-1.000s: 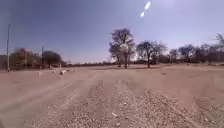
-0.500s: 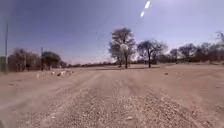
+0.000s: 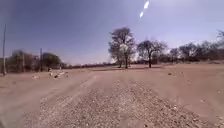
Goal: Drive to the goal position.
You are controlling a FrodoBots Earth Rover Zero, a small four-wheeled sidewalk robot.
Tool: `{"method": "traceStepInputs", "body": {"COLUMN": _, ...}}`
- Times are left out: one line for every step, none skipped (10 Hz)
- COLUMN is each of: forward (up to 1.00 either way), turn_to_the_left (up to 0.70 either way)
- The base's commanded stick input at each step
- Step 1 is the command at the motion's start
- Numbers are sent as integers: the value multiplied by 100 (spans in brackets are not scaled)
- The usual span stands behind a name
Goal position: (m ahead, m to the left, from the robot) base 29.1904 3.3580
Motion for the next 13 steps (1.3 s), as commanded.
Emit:
{"method": "traceStepInputs", "body": {"forward": 85, "turn_to_the_left": 0}}
{"method": "traceStepInputs", "body": {"forward": 85, "turn_to_the_left": 0}}
{"method": "traceStepInputs", "body": {"forward": 85, "turn_to_the_left": 0}}
{"method": "traceStepInputs", "body": {"forward": 85, "turn_to_the_left": 0}}
{"method": "traceStepInputs", "body": {"forward": 85, "turn_to_the_left": 0}}
{"method": "traceStepInputs", "body": {"forward": 85, "turn_to_the_left": 0}}
{"method": "traceStepInputs", "body": {"forward": 85, "turn_to_the_left": 0}}
{"method": "traceStepInputs", "body": {"forward": 85, "turn_to_the_left": 0}}
{"method": "traceStepInputs", "body": {"forward": 85, "turn_to_the_left": 0}}
{"method": "traceStepInputs", "body": {"forward": 85, "turn_to_the_left": 0}}
{"method": "traceStepInputs", "body": {"forward": 85, "turn_to_the_left": 0}}
{"method": "traceStepInputs", "body": {"forward": 85, "turn_to_the_left": 0}}
{"method": "traceStepInputs", "body": {"forward": 85, "turn_to_the_left": 0}}
